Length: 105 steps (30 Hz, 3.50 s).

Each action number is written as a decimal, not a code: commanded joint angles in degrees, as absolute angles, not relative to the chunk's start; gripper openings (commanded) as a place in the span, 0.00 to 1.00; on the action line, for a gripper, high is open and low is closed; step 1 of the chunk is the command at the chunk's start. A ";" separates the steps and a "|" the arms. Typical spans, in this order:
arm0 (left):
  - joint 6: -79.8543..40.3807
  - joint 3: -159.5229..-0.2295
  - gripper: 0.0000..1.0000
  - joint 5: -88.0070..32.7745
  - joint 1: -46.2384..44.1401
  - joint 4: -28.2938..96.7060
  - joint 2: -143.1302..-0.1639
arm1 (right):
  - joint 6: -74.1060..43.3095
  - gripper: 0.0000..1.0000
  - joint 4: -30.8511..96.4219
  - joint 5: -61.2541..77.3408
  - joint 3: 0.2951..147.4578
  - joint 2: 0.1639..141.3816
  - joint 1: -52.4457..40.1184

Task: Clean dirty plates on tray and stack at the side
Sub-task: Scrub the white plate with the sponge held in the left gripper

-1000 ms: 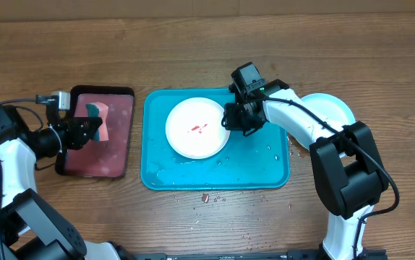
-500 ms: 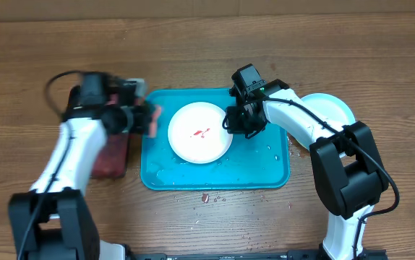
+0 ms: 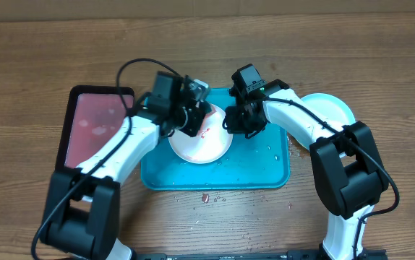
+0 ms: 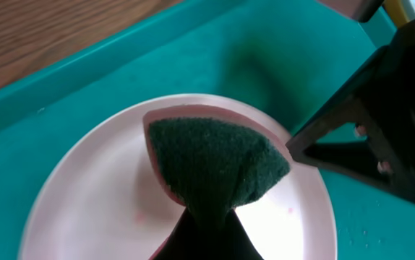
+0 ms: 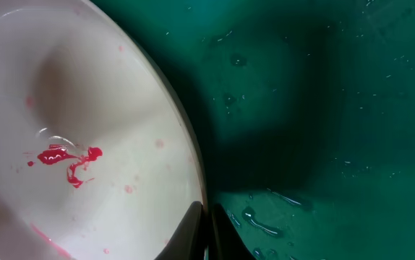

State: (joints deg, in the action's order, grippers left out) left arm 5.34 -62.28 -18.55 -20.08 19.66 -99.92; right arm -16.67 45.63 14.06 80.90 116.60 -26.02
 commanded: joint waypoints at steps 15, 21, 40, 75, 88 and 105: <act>5.19 -63.55 0.04 7.18 -23.16 22.31 -108.66 | -16.29 0.04 45.56 13.54 80.58 116.95 -26.30; 5.17 -64.16 0.04 12.16 -21.37 25.08 -107.59 | -16.29 0.04 45.56 13.54 80.58 116.95 -26.30; -5.78 -68.53 0.04 -16.05 -24.21 24.03 -110.67 | -16.29 0.04 45.54 13.54 80.58 116.95 -26.30; -10.31 -70.96 0.04 -15.14 -25.28 29.80 -113.06 | -16.29 0.04 45.54 13.54 80.58 116.95 -26.30; -12.43 -72.23 0.04 9.69 -21.19 33.01 -107.33 | -16.29 0.04 45.56 13.54 80.58 116.95 -26.30; -12.45 -72.27 0.04 4.40 -10.59 38.15 -92.99 | -16.27 0.22 47.44 13.58 80.58 118.63 -26.30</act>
State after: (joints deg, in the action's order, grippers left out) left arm -11.75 -71.59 4.56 -14.55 36.71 -93.34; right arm -16.45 47.00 13.96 80.88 116.77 -26.28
